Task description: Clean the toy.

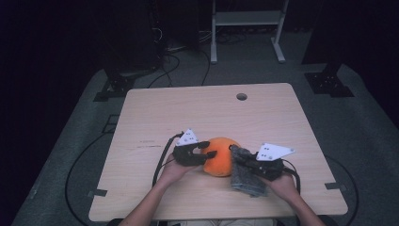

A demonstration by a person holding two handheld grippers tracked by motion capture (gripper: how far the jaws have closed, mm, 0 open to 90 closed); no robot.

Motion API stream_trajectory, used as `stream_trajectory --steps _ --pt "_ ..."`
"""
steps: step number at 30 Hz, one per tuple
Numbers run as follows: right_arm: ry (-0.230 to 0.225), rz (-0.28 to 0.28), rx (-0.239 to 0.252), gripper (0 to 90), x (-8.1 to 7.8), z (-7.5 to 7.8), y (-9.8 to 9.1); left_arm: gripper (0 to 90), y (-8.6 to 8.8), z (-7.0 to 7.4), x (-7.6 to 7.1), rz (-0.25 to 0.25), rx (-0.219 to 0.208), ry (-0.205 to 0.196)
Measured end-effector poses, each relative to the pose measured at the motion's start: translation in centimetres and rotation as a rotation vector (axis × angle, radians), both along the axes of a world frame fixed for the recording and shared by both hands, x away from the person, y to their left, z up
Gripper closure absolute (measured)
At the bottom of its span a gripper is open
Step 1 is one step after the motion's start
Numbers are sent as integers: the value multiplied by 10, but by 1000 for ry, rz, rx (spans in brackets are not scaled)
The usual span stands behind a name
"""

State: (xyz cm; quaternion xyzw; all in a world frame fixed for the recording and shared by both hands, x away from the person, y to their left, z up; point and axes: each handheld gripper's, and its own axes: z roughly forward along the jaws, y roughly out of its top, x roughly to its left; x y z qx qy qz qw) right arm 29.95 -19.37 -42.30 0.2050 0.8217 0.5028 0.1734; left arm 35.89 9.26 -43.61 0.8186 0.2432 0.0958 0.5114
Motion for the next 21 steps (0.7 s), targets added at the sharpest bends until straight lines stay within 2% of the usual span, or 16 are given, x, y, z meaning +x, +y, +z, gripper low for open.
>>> stream_trajectory --steps 4,8,12,14,16,17,19,20,21 --pt "-33 26 -61 823 -2 -3 19 497 1 0 2 1 -1 9" --pt "-16 -23 -92 824 3 -8 8 494 4 0 4 -14 -27 26" --pt "11 -85 -117 824 6 -13 -9 493 4 -1 3 -12 -22 22" --pt "8 -73 -87 823 3 -10 -10 493 2 -1 3 -6 -16 19" --pt "-8 -16 -38 822 -1 -3 -2 493 0 -1 3 -2 -17 23" --pt "-20 2 -32 821 -3 -2 3 493 0 -1 3 -1 -18 24" --pt "-24 11 -38 820 -3 -1 7 485 1 -2 4 -3 -22 26" --pt "-26 14 -72 821 -1 -3 16 464 5 -2 5 -8 -38 40" --pt "-24 12 -80 822 1 -4 16 452 7 -2 5 -17 -61 51"
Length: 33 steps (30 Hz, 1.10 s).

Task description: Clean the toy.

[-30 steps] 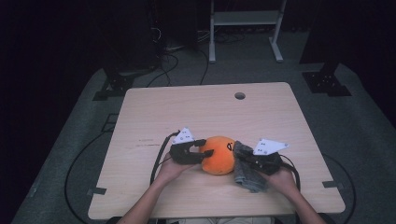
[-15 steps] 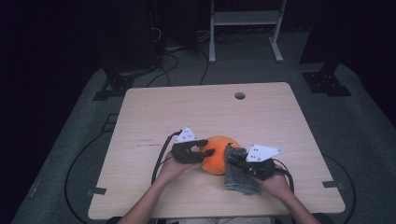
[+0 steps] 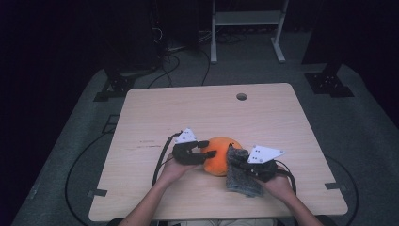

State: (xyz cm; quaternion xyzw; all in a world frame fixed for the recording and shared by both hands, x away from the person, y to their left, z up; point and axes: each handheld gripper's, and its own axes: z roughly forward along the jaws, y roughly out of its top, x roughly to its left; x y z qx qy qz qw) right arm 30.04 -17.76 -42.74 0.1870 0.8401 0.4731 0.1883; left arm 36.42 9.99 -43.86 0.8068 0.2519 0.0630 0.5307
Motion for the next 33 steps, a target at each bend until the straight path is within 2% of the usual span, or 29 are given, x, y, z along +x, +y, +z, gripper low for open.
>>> stream_trajectory --steps 2,3,5,6,7,10,11,12,13,14,16,18,21,22,23,25,27,30,33 --pt "11 -14 2 824 3 -2 -4 443 3 1 0 -19 -21 16" --pt "4 -42 -16 824 4 -3 -9 454 3 1 0 -19 -21 16" --pt "18 -82 -34 824 7 -6 -19 502 1 2 -3 -14 16 -13" --pt "18 -82 -34 824 7 -6 -19 516 1 2 -3 -14 16 -13" --pt "28 -90 -10 825 6 -5 -25 533 -2 2 -4 -10 30 -22" --pt "19 -29 47 824 0 1 -19 548 -6 3 -5 -11 27 -23" --pt "6 6 52 824 -4 4 -11 550 -7 3 -5 -13 35 -26" --pt "6 6 52 824 -4 4 -11 551 -7 3 -5 -13 35 -26" --pt "-16 45 24 823 -7 5 3 551 -9 4 -6 -9 48 -37" --pt "-16 45 24 823 -7 5 3 551 -9 4 -6 -9 48 -37" --pt "-17 39 -32 824 -5 0 10 553 -7 3 -5 -9 38 -23" --pt "-14 31 -41 824 -5 -2 8 556 -6 2 -4 -11 32 -17" --pt "11 -28 -65 823 -3 -7 -10 561 -6 3 -4 -15 30 -17" --pt "11 -28 -65 823 -3 -7 -10 560 -6 3 -4 -15 30 -17" --pt "16 -38 -53 824 -4 -8 -17 561 -10 3 -7 -14 42 -33" --pt "7 -12 -20 824 -8 -6 -15 561 -12 3 -7 -14 45 -41" --pt "-8 43 -9 823 -12 -2 -4 562 -13 3 -7 -15 49 -45" --pt "-49 80 -70 822 -14 -2 14 562 -13 2 -7 -13 48 -40" --pt "-27 72 -76 824 -9 -7 10 570 -9 2 -6 -26 27 -18"
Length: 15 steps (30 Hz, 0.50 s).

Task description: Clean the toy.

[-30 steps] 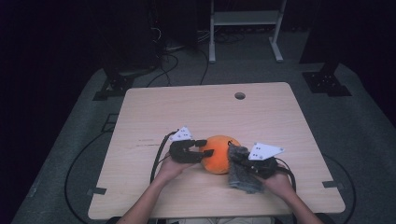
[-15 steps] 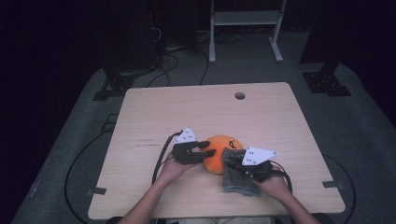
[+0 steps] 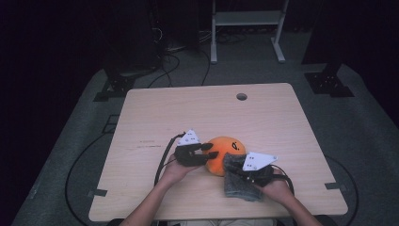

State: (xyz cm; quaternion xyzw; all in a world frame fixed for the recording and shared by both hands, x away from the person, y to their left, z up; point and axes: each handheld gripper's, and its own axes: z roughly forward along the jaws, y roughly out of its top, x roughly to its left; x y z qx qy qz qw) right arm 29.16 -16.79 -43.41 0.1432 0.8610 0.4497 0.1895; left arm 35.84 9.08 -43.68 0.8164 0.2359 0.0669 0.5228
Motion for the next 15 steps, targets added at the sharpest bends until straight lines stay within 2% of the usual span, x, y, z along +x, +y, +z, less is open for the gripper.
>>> stream_trajectory --steps 2,4,6,9,10,13,15 --pt "-4 -38 -18 824 2 -2 -10 576 1 0 1 -5 -6 10" --pt "15 -76 -22 824 2 -3 -20 577 1 0 1 -4 -3 7" --pt "19 -81 0 824 0 -2 -25 578 0 0 1 -3 1 5" --pt "14 -25 34 824 -6 3 -18 581 -2 0 1 -7 0 4" --pt "3 15 37 824 -9 5 -10 582 -2 0 1 -7 2 3" --pt "-18 83 -7 824 -11 6 11 583 -2 -1 2 -13 -3 8" --pt "-23 102 -27 824 -10 4 21 583 -2 -1 2 -13 -5 9"
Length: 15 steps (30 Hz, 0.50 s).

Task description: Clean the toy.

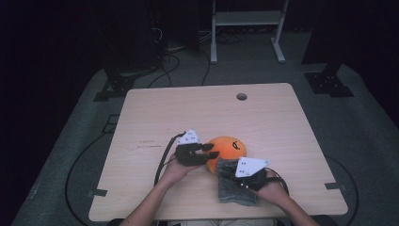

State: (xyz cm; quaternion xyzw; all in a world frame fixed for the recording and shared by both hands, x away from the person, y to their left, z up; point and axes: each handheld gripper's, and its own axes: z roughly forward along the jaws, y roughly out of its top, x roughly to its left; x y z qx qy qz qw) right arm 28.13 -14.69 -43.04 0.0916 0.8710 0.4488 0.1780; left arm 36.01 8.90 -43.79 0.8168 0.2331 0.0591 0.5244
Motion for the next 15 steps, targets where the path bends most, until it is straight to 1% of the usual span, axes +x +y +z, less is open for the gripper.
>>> stream_trajectory --steps 1,4,6,10,11,12,13,14,15 --pt "-3 3 -10 824 1 -2 5 583 0 0 0 -1 1 -2" --pt "-14 2 -30 824 2 -4 8 583 2 -1 0 -4 2 0" --pt "-7 -10 -48 824 1 -6 4 582 1 -1 0 -2 6 -3" --pt "18 -46 -62 824 -1 -12 -14 564 0 0 -2 11 20 -19" --pt "33 -55 -57 824 -2 -13 -21 563 0 0 -2 11 21 -21" --pt "33 -55 -57 824 -2 -13 -21 562 0 0 -2 11 21 -21" --pt "43 -62 -45 823 -3 -13 -25 562 -1 0 -2 8 22 -27" --pt "56 -65 18 823 -4 -7 -34 563 -2 0 -3 9 24 -33" --pt "56 -65 18 823 -4 -7 -34 563 -2 0 -3 9 24 -33"
